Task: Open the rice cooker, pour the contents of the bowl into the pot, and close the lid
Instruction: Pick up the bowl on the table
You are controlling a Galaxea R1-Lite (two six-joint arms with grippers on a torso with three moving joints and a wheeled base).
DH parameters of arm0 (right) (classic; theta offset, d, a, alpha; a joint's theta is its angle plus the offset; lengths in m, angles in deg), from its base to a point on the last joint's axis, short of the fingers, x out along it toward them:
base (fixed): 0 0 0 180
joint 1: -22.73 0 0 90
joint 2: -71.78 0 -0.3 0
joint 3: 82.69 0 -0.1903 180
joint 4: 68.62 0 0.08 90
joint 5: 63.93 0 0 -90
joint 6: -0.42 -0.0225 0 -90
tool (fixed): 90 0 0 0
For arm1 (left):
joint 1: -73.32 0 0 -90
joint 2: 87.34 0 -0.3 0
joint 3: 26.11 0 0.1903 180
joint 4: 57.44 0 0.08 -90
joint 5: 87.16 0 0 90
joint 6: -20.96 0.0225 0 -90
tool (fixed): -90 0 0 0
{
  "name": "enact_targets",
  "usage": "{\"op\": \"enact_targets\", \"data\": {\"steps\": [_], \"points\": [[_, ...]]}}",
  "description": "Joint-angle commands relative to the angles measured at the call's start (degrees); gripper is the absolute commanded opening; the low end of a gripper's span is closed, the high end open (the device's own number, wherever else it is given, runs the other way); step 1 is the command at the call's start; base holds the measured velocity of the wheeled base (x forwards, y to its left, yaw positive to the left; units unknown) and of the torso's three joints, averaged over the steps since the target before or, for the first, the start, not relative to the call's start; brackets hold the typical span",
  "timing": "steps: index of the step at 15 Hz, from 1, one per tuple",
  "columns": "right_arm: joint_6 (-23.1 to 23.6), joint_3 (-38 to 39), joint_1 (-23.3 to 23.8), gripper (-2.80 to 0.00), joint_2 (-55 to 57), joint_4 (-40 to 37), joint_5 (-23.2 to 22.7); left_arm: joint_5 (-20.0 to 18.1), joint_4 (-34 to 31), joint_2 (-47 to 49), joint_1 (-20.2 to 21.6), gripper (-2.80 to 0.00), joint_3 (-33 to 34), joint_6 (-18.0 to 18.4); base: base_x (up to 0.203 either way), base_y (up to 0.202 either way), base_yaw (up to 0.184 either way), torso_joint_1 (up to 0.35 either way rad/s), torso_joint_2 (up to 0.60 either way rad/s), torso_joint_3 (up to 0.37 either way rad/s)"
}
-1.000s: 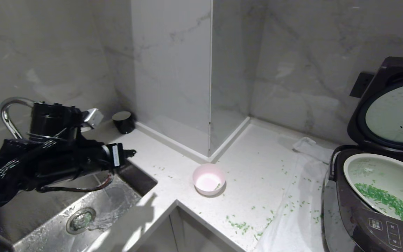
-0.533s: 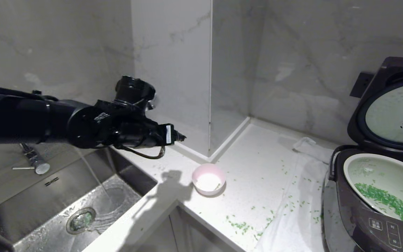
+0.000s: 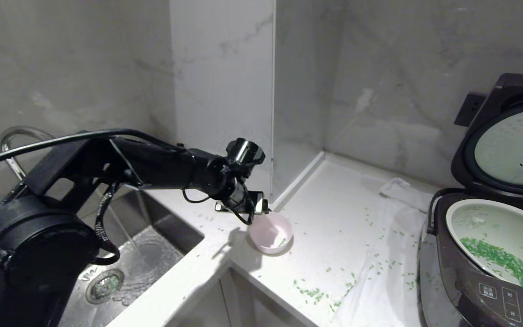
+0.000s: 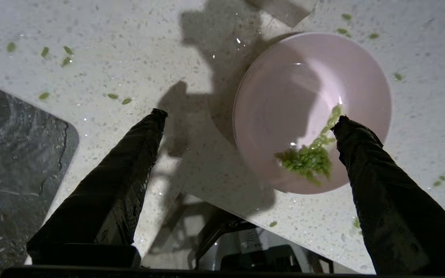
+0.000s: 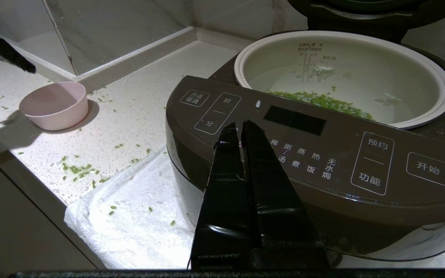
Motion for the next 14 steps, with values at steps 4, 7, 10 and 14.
{"op": "enact_targets", "data": {"steps": [4,7,10,14], "points": [[0.02,0.09,0.07,-2.80,0.05,0.04,-0.03,0.26,-2.57,6.03,-0.11,0.00,-1.13,0.83,0.000,0.000,0.000,0.000,0.00,0.000],[0.02,0.09,-0.01,-2.80,0.05,0.04,-0.04,1.60,-2.42,9.49,-0.96,0.00,-3.29,0.62,0.000,0.000,0.000,0.000,0.00,0.000],[0.02,0.09,0.05,-2.80,0.05,0.04,-0.03,2.35,-2.51,11.62,-1.50,0.00,-4.88,0.69,0.000,0.000,0.000,0.000,0.00,0.000],[0.02,0.09,-0.01,-2.80,0.05,0.04,0.04,2.27,-2.42,13.09,-1.50,0.00,-4.97,0.51,0.000,0.000,0.000,0.000,0.00,0.000]]}}
